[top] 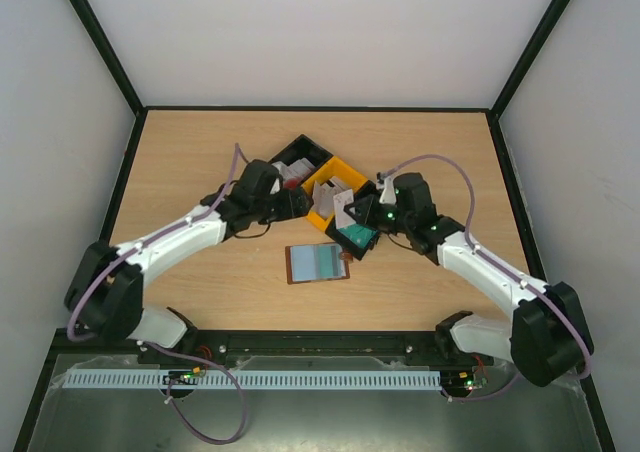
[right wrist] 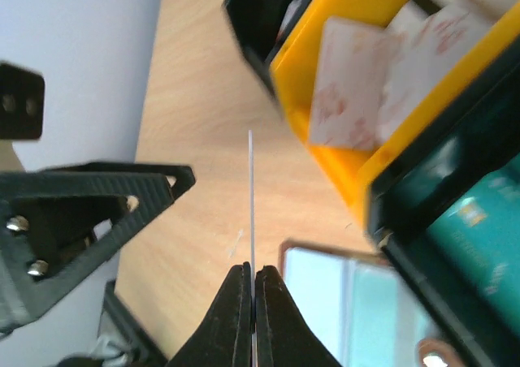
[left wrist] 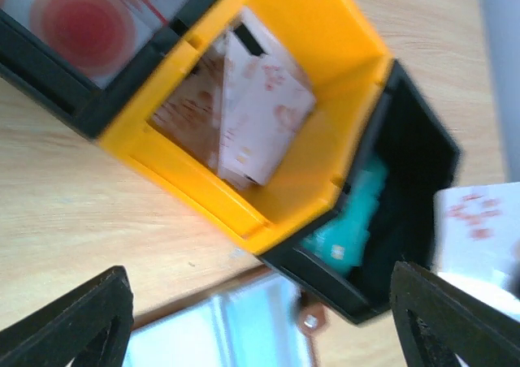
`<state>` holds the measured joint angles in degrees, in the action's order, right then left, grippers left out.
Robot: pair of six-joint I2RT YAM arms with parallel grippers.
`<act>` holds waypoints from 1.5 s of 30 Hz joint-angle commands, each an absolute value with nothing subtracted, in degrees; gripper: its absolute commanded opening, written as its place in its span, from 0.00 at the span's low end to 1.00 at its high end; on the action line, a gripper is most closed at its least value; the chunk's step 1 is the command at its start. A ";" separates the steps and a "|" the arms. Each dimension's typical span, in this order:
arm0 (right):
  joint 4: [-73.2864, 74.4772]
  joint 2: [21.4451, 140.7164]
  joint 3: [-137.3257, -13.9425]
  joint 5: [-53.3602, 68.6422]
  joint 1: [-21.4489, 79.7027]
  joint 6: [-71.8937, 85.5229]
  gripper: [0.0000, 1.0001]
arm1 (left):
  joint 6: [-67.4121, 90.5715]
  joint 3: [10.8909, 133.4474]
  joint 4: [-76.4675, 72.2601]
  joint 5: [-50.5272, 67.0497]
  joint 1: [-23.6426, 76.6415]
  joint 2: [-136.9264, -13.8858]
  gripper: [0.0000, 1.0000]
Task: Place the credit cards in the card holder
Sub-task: Place the credit card in the storage box, then adjust the credit card.
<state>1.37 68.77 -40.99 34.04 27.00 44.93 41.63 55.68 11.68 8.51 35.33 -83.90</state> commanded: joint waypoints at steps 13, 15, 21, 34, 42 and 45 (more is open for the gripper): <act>-27.82 57.14 -32.49 46.73 38.30 61.14 0.02 | 58.60 41.48 -9.71 31.11 35.55 -59.19 0.96; -29.95 56.81 -31.81 46.59 38.41 63.82 0.02 | 61.99 39.75 -16.57 36.26 35.71 -58.48 0.91; -36.52 55.74 -30.12 45.44 38.50 70.34 0.02 | 62.94 38.85 -19.13 36.58 36.74 -55.40 0.65; -37.14 53.64 -30.53 47.98 38.58 71.72 0.02 | 63.07 40.04 -22.40 40.42 37.22 -58.61 0.38; -32.35 52.88 -30.12 46.37 38.58 69.42 0.08 | 62.46 39.40 -22.15 39.72 37.62 -59.09 0.05; -31.89 51.99 -29.90 45.31 38.58 69.03 0.09 | 62.43 39.16 -22.03 39.30 37.62 -59.15 0.02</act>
<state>-31.97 54.22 -30.15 46.13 38.26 70.57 63.18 38.85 -21.87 39.07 37.34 -58.83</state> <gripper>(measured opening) 0.084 0.034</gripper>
